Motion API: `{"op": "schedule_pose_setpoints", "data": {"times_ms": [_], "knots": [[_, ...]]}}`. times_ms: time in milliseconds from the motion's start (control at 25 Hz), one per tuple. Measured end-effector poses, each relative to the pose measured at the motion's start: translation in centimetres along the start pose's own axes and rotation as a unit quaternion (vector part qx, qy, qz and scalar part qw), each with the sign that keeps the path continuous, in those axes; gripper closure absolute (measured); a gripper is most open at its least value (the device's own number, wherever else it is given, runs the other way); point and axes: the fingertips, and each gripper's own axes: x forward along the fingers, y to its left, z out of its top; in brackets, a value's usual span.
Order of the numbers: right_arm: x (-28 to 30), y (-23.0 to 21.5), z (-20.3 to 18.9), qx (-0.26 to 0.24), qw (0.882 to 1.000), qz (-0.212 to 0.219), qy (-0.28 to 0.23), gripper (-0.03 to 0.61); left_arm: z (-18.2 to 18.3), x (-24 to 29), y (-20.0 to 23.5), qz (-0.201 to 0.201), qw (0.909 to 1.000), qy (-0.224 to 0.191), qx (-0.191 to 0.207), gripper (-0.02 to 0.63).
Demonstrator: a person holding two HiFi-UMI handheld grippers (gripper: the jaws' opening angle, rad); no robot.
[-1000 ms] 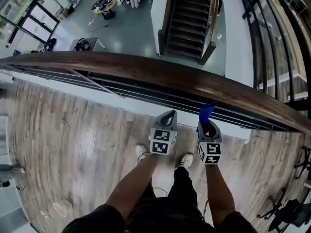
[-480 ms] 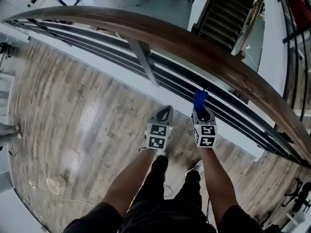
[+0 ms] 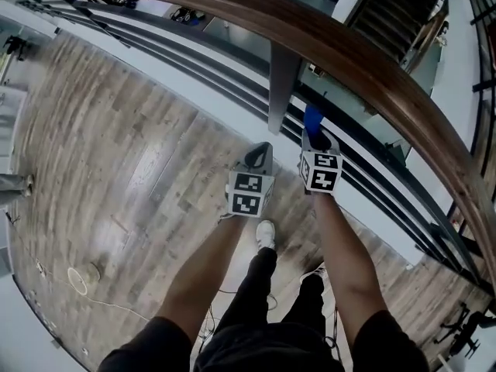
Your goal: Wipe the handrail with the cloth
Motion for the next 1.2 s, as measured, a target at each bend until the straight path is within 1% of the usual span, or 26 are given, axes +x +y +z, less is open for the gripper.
{"op": "schedule_pose_setpoints", "data": {"times_ms": [120,280,400,560,840,1200], "knots": [[3.2,1.3,0.6,0.005,1.000,-0.001,0.011,0.466,0.3,0.8,2.0,0.007,1.0000,-0.004,-0.001,0.611],[6.4,1.9,1.1,0.008,1.000,-0.017,0.021,0.468,0.3,0.6,3.5,0.011,0.9998,-0.009,0.013,0.611],[7.2,1.8,1.5,0.010,0.999,-0.029,0.022,0.468,-0.5,0.3,3.8,0.013,0.9997,-0.002,0.020,0.611],[7.0,1.3,1.2,0.009,0.999,-0.041,0.025,0.468,-1.5,0.5,3.5,0.014,0.9998,0.007,0.015,0.611],[4.3,-1.4,-0.1,0.017,0.998,-0.064,0.022,0.468,-1.7,0.9,0.5,0.001,0.9998,0.009,0.020,0.611],[-1.6,-7.6,-3.4,0.047,0.993,-0.107,0.023,0.468,-2.1,1.9,-6.6,-0.038,0.9985,0.020,0.034,0.611]]}}
